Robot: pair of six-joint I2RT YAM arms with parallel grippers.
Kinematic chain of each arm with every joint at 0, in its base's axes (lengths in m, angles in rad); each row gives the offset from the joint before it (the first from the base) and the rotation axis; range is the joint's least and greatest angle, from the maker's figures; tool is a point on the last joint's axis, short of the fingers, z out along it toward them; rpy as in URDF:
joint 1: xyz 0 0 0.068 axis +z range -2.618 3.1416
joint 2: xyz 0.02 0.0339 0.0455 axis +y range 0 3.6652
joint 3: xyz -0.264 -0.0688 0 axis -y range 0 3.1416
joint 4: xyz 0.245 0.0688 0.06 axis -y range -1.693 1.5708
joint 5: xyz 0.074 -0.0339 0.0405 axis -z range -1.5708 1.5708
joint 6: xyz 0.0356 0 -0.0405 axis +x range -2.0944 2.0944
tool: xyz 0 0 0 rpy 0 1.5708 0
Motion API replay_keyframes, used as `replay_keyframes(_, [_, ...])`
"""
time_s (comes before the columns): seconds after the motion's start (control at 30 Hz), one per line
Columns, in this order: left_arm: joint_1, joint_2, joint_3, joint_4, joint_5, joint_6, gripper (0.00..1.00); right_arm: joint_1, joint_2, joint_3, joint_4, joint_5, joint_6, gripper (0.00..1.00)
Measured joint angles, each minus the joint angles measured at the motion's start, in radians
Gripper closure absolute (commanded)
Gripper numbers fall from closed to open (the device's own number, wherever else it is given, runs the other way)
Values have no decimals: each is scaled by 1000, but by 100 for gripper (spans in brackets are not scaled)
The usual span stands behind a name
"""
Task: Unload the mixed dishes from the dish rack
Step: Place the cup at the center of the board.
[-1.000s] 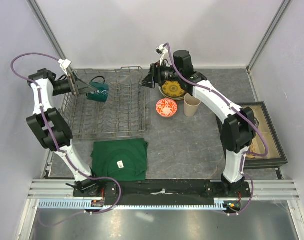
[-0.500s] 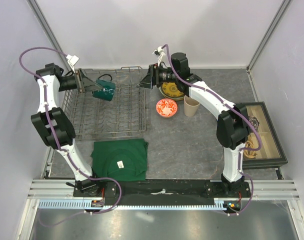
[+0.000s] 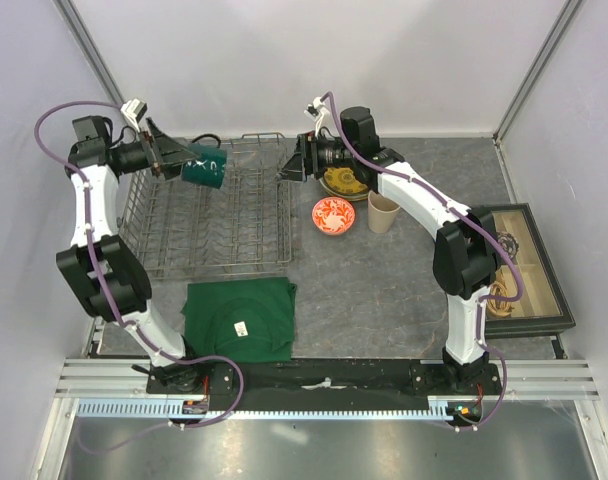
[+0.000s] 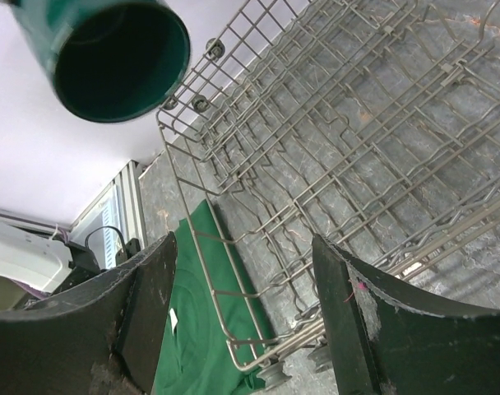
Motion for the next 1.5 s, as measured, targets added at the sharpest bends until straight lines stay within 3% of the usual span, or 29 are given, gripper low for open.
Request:
replay_keyframes(0.13, [-10, -71, -114, 391, 6, -365, 98, 0, 0, 0, -2, -2, 1, 27])
replay_keyframes(0.4, [-71, -59, -285, 1263, 19, -1120, 98, 0, 0, 0, 130, -7, 96, 30])
replay_keyframes(0.57, [-117, -33, -306, 1574, 6, -1393, 98, 6, 3, 17, 223, 0, 173, 33])
replay_keyframes(0.7, [-149, -34, -322, 1658, -8, -1455, 98, 20, 14, 44, 283, 10, 213, 34])
replay_keyframes(1.0, [-198, -34, -364, 1670, -20, -1466, 98, 58, 81, 110, 329, 18, 267, 41])
replay_keyframes(1.27, [-229, -59, -404, 1693, -37, -1481, 98, 72, 98, 133, 336, 16, 275, 58])
replay_keyframes(1.5, [-245, -84, -430, 1696, -46, -1507, 98, 74, 101, 144, 362, 14, 282, 89])
